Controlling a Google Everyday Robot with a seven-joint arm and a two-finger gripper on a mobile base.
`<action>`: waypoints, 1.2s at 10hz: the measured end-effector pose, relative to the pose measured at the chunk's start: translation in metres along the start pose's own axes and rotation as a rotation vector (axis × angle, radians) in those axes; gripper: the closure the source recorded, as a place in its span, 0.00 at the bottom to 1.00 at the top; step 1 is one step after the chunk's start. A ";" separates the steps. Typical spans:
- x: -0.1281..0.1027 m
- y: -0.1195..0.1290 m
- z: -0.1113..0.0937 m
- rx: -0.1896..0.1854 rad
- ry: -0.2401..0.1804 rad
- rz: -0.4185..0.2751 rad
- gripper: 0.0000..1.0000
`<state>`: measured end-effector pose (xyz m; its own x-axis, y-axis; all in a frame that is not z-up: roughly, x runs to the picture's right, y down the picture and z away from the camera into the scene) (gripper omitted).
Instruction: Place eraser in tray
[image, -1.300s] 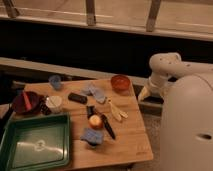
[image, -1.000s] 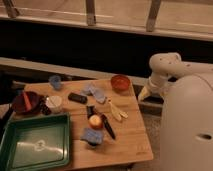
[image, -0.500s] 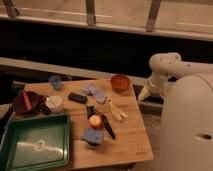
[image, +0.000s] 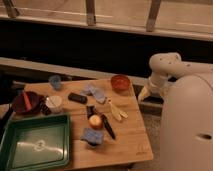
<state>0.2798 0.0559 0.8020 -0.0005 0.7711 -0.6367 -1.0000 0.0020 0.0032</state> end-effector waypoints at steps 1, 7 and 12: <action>0.000 0.000 0.000 0.000 0.000 0.000 0.20; 0.000 0.000 0.000 0.009 -0.004 -0.006 0.20; -0.039 0.073 -0.024 0.028 -0.129 -0.213 0.20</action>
<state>0.2068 0.0104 0.8085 0.2128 0.8263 -0.5215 -0.9769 0.1897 -0.0981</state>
